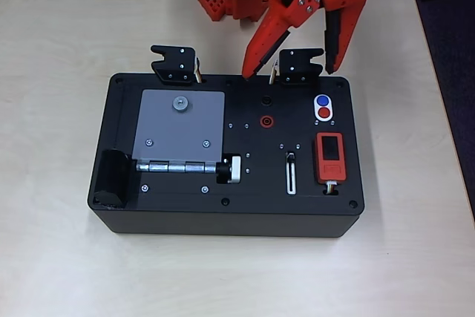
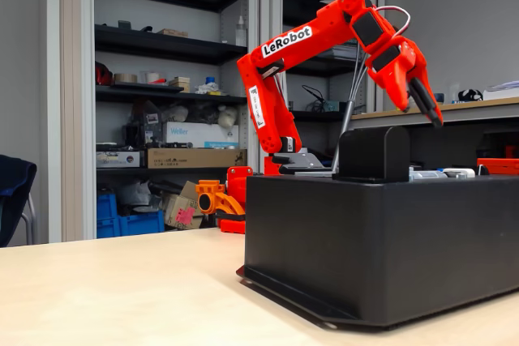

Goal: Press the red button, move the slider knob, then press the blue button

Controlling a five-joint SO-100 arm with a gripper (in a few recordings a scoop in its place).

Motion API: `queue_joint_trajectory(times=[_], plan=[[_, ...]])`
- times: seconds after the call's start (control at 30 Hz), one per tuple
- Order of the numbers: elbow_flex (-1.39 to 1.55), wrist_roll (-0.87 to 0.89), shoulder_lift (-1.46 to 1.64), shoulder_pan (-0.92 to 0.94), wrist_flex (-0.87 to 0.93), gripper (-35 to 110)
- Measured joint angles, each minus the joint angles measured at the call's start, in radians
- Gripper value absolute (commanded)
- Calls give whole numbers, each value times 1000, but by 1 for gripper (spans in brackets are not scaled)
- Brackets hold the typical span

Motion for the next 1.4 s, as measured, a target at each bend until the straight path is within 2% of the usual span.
queue_joint_trajectory(times=[0.13, 0.3, 0.4, 0.5, 0.57, 0.73, 0.87, 1.4], plan=[[-8, -23, -48, 26, 6, 62], [-20, -114, -72, 74, -46, 51], [-29, -178, -74, 91, -100, 38], [-48, -210, -101, 103, -115, 34], [-48, -192, -106, 103, -101, 41], [-55, -107, -132, 67, -127, 68], [-55, -77, -163, 43, -150, 77], [-63, -28, -215, 31, -143, 80]])
